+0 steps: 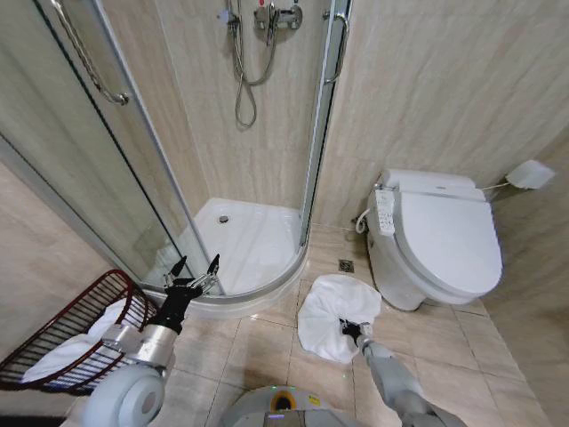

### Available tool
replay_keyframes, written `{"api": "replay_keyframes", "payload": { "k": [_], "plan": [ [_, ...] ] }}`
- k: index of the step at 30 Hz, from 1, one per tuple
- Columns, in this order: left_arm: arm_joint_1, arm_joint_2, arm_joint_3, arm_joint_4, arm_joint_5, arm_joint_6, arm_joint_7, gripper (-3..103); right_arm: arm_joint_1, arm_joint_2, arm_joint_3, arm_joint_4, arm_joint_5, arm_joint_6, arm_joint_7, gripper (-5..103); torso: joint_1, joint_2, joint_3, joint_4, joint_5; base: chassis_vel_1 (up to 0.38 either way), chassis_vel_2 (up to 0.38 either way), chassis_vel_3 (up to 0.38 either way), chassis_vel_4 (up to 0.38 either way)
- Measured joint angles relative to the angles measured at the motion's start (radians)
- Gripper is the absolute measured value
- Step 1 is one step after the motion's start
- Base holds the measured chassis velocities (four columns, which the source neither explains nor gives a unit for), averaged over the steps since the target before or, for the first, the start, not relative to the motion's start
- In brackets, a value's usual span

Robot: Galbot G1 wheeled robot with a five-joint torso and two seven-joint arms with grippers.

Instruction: Discard the used towel into the hamper.

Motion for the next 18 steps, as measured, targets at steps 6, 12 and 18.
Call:
{"api": "replay_keyframes", "payload": {
  "k": [6, 12, 18],
  "plan": [
    [0.000, 0.000, 0.000, 0.000, 0.000, 0.000, 0.000, 100, -0.033, -0.012, 0.046, 0.095, 0.026, 0.137, -0.007, 6, 0.000, 0.000, 0.000, 0.0002, -0.0003, 0.000, 0.000, 0.000, 0.000],
    [0.000, 0.000, 0.000, 0.000, 0.000, 0.000, 0.000, 100, -0.140, -0.038, 0.043, 0.298, 0.079, 0.179, -0.007, 6, 0.000, 0.000, 0.000, -0.0002, -0.0004, 0.000, 0.000, 0.000, 0.000],
    [0.000, 0.000, 0.000, 0.000, 0.000, 0.000, 0.000, 100, -0.217, -0.046, 0.041, 0.452, 0.115, 0.242, -0.010, 6, 0.000, 0.000, 0.000, 0.0000, -0.0002, 0.000, 0.000, 0.000, 0.000]
  ]
}}
